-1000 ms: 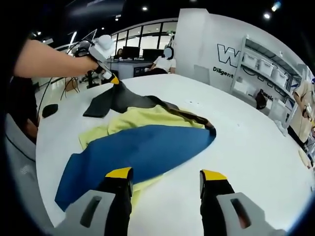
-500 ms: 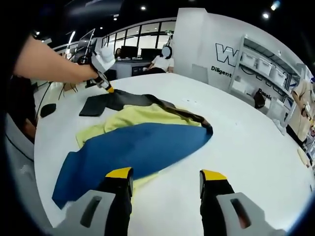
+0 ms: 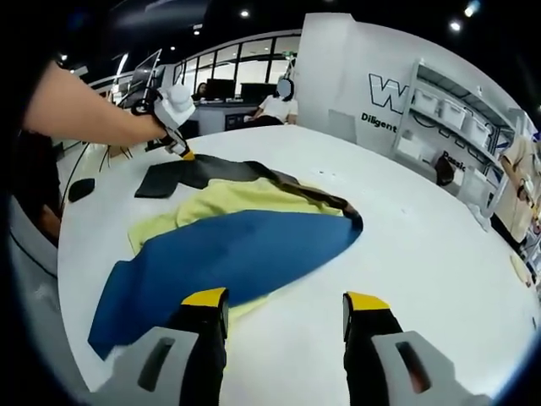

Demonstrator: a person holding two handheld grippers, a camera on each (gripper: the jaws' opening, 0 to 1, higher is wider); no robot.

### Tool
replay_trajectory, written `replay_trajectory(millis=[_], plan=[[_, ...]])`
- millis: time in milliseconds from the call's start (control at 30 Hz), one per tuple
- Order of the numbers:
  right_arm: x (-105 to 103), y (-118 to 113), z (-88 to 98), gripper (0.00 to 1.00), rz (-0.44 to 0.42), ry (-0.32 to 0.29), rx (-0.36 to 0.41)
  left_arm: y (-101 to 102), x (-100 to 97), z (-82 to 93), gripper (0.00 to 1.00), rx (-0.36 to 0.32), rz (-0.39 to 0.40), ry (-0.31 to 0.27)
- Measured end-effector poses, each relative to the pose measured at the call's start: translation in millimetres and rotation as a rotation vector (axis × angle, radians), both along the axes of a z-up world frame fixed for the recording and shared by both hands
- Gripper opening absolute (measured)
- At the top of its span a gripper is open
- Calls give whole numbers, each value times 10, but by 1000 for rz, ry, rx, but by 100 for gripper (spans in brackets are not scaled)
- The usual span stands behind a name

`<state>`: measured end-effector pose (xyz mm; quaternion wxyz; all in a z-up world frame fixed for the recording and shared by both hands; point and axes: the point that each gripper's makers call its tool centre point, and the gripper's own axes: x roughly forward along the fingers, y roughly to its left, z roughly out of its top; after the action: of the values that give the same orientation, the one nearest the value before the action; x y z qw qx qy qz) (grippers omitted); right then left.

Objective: Fold the garment on the visible template until the final outline fits inside the template.

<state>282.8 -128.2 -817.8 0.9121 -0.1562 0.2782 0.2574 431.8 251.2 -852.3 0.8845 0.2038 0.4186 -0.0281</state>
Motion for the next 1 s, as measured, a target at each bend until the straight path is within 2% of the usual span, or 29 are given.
replay_trajectory(millis=[67, 200, 300, 500, 600, 667, 767, 1000], plan=[[1, -5, 1, 53, -3, 1, 1, 12, -7, 9, 2, -28, 29, -2], [7, -20, 12, 53, -8, -1, 4, 62, -13, 63, 7, -29, 49, -18], [20, -17, 25, 53, -9, -5, 7, 107, 4, 140, 12, -23, 59, -42], [11, 16, 26, 52, -1, -5, 4, 222, 44, 316, 20, -60, 114, -104], [10, 22, 30, 52, 1, -6, 4, 234, 37, 322, 22, -68, 117, -106], [4, 26, 31, 52, 2, -7, 4, 255, -12, 269, 22, -100, 155, -78], [3, 23, 29, 52, 3, -7, 2, 282, -21, 262, 23, -119, 168, -79], [6, 6, 32, 52, -1, -10, 2, 336, -45, 297, 23, -101, 193, -99]])
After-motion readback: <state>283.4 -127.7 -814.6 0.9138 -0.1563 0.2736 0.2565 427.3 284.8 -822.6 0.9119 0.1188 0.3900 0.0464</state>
